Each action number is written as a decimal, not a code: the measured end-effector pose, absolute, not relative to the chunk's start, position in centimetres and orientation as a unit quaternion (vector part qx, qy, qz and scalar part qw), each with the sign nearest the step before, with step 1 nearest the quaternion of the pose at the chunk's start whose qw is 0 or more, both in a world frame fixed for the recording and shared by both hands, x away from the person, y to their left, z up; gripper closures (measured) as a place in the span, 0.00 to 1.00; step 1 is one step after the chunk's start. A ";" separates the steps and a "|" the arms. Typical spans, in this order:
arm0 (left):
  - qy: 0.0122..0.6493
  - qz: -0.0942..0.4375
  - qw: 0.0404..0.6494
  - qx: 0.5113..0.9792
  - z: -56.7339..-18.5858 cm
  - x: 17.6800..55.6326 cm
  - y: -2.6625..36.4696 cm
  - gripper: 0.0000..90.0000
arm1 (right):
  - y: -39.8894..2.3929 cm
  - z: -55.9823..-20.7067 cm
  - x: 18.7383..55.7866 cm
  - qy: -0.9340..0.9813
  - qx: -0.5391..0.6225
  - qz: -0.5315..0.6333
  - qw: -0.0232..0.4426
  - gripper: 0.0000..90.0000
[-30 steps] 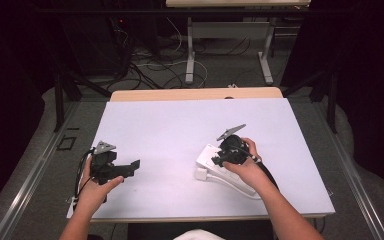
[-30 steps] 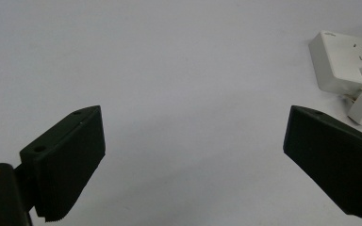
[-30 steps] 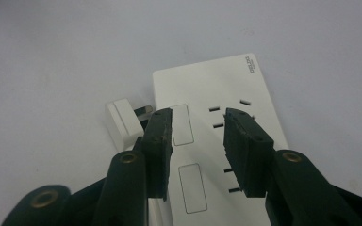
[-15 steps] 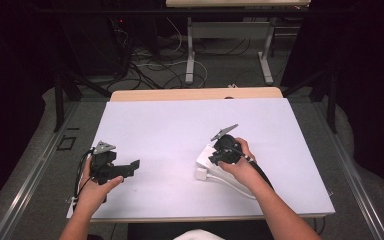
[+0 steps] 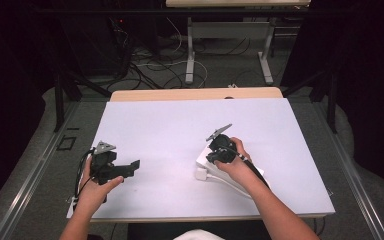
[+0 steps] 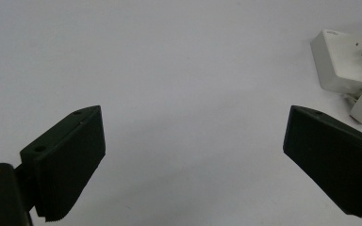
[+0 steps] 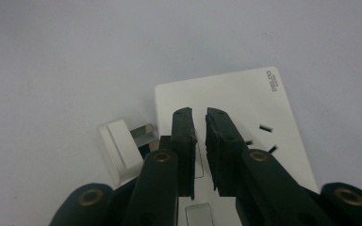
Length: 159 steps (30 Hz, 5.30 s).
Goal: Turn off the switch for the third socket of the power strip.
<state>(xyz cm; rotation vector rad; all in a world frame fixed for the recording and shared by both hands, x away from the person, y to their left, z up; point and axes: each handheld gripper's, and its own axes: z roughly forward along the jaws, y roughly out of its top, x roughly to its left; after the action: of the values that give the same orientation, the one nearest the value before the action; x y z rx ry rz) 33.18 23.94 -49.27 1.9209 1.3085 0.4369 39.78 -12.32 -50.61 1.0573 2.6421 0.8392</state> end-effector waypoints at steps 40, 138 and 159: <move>0.509 0.171 0.378 0.754 -49.3 33.2 24.0 0.07 | -11.0 -51.4 40.1 0.898 0.340 0.265 0.085 1.00; 0.513 0.170 0.378 0.751 -49.4 33.3 24.0 0.07 | -11.5 -50.2 41.3 0.917 0.296 0.261 0.061 0.52; 0.514 0.169 0.375 0.752 -49.5 33.3 23.9 0.07 | -11.4 -49.8 41.0 0.927 0.268 0.252 0.076 0.39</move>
<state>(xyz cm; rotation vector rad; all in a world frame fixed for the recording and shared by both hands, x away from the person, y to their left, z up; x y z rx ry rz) 33.28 23.91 -49.51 1.9254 1.3164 0.4315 41.02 -11.35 -49.83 0.8038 2.7789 0.7542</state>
